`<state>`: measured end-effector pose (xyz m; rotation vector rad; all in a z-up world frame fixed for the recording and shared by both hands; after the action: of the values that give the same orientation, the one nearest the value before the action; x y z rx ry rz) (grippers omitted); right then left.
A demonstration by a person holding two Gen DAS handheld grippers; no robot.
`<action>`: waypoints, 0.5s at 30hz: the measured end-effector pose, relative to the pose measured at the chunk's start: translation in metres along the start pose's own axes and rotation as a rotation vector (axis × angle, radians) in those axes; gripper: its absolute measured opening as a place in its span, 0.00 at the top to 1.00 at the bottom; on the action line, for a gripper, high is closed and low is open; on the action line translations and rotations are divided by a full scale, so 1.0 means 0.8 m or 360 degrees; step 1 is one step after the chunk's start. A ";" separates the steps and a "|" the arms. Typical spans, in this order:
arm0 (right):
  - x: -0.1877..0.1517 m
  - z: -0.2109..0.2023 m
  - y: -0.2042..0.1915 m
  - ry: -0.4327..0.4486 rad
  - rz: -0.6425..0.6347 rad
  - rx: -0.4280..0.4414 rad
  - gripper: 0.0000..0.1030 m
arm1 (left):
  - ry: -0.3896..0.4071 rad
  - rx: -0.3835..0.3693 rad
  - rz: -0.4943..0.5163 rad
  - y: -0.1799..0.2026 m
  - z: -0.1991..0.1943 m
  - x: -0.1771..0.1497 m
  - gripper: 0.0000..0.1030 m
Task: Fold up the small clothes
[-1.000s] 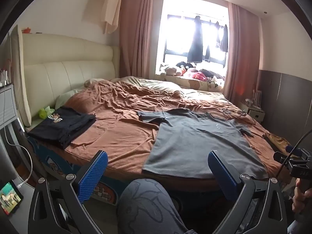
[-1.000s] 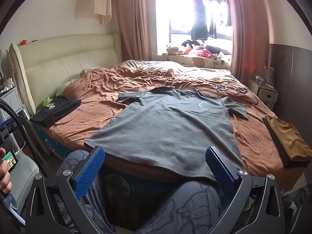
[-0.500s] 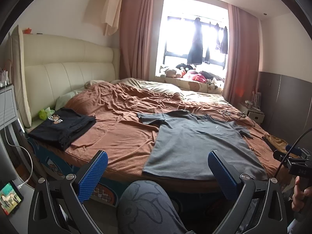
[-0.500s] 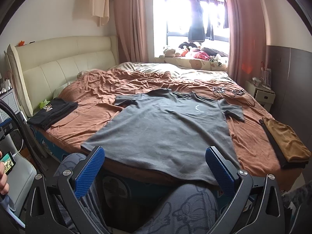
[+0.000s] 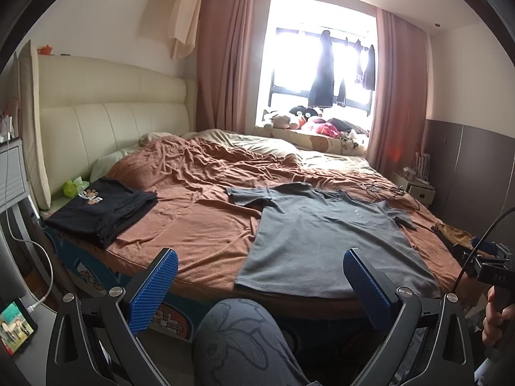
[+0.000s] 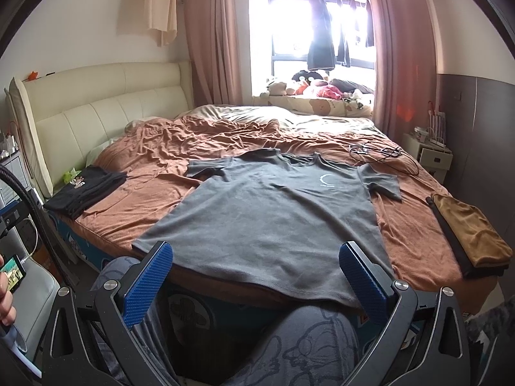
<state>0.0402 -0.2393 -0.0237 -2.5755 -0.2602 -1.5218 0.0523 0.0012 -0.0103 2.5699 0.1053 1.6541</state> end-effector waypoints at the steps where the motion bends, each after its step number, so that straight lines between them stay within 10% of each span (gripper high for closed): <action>1: 0.000 0.000 0.000 -0.0002 0.0001 -0.0001 0.00 | 0.0003 0.0002 0.0002 0.001 0.000 0.000 0.00; 15: 0.001 -0.001 0.002 0.0000 0.0005 -0.0006 0.00 | 0.0001 -0.0007 -0.0002 0.002 -0.001 -0.001 0.00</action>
<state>0.0404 -0.2408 -0.0229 -2.5772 -0.2537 -1.5228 0.0515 -0.0006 -0.0106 2.5657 0.1031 1.6528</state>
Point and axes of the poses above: each gripper's, at about its wrist camera, not at the fingertips, and z roughly the way its jaws point, y to its right, x to its top, the point moved 6 cm from there along z, roughly the way its jaws point, and after that the axes turned 3 degrees about -y, right-handed, at the moved point
